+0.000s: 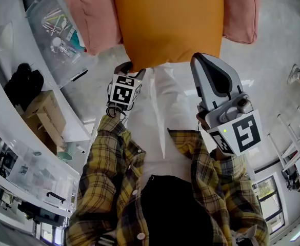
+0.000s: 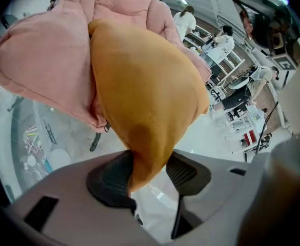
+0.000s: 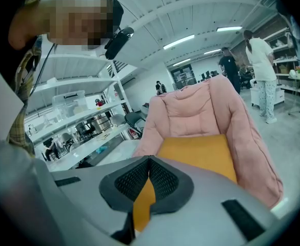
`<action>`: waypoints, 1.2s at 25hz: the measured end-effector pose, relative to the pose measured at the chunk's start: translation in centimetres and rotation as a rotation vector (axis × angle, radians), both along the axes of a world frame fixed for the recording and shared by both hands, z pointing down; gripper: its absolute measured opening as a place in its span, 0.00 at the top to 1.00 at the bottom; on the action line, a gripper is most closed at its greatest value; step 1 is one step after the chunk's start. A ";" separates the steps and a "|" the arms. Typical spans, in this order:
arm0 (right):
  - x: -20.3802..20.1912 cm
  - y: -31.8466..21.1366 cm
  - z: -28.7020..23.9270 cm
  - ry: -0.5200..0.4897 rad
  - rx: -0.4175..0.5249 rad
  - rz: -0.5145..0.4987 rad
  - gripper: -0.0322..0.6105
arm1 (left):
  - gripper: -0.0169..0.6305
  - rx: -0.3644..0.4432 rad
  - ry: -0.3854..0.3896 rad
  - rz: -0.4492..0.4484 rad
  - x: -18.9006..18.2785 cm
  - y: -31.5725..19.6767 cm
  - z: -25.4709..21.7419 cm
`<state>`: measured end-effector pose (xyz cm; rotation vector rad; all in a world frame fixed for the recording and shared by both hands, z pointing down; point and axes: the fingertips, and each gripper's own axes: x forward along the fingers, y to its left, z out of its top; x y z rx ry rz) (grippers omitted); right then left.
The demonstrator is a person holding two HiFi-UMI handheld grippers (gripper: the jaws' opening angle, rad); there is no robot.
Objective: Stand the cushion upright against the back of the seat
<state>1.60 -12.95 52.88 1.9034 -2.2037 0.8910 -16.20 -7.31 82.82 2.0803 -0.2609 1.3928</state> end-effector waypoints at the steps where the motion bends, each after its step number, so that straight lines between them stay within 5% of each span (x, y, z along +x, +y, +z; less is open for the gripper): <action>1: 0.1 0.0 0.0 -0.001 0.001 0.002 0.92 | 0.67 0.006 0.000 0.001 0.1 0.0 -0.1; 10: -0.2 0.0 -0.5 -0.004 0.015 0.002 0.92 | 0.86 0.023 0.018 -0.026 1.1 -0.5 -1.2; 20: 0.1 1.7 -3.3 0.015 0.047 0.027 0.92 | 0.89 -0.005 0.058 -0.045 1.7 0.6 -5.2; 26: 1.4 3.5 -6.2 0.007 0.072 0.067 0.92 | 0.91 -0.087 0.105 -0.170 2.9 1.3 -9.5; 30: 2.2 4.6 -8.5 0.011 0.097 0.091 0.92 | 0.92 -0.073 0.143 -0.211 3.7 1.1 -13.1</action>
